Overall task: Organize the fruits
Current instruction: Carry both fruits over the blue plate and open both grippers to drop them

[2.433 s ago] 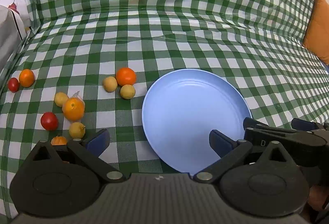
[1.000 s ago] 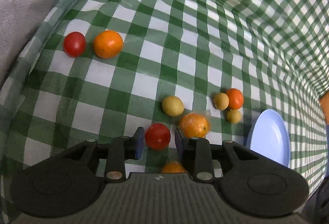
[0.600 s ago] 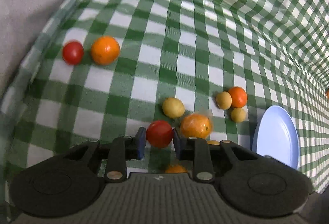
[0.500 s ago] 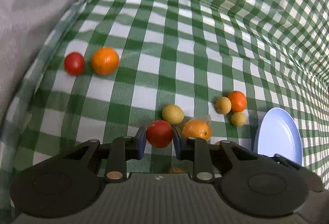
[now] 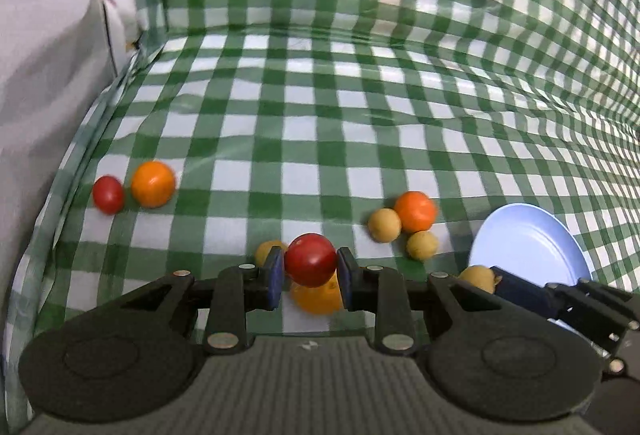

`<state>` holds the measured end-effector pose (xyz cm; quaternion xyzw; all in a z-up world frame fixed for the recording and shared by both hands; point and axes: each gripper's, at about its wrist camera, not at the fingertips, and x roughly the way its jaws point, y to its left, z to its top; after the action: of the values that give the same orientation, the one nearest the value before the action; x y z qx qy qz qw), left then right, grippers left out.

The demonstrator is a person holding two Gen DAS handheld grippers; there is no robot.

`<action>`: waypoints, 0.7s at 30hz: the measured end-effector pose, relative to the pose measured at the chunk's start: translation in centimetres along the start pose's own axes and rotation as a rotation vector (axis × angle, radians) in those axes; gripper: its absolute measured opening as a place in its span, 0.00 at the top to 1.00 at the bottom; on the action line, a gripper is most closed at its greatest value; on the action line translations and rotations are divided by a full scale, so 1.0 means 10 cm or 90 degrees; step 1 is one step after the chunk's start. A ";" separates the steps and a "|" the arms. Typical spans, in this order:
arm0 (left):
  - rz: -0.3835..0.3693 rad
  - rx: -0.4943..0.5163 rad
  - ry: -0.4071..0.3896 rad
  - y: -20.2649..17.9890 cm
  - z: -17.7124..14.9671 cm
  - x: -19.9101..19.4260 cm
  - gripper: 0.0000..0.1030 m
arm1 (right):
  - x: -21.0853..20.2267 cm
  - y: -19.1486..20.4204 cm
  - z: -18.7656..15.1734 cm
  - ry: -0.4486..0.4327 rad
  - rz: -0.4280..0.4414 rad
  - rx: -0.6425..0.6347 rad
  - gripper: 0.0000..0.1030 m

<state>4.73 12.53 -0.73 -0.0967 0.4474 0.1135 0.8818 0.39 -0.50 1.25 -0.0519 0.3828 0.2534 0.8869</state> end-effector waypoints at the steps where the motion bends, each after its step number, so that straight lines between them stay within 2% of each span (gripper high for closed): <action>1: 0.000 0.005 -0.004 -0.03 0.00 0.00 0.70 | -0.02 -0.04 0.01 -0.002 -0.003 0.002 0.73; 6: -0.021 0.030 -0.027 -0.26 -0.02 -0.04 0.70 | -0.12 -0.32 0.04 -0.017 -0.041 0.011 0.73; 11: -0.095 0.049 -0.060 -0.50 -0.01 -0.15 0.70 | -0.22 -0.74 0.04 -0.029 -0.093 0.048 0.73; 15: -0.162 0.073 -0.046 -0.75 -0.05 -0.12 0.70 | -0.29 -1.08 0.04 -0.034 -0.124 0.077 0.73; 21: -0.191 0.111 -0.036 -1.09 -0.15 -0.07 0.70 | -0.32 -1.40 0.04 -0.035 -0.143 0.118 0.73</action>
<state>6.28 1.58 -0.30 -0.0826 0.4112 -0.0561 0.9060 5.60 -13.84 2.37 -0.0052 0.3719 0.1172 0.9208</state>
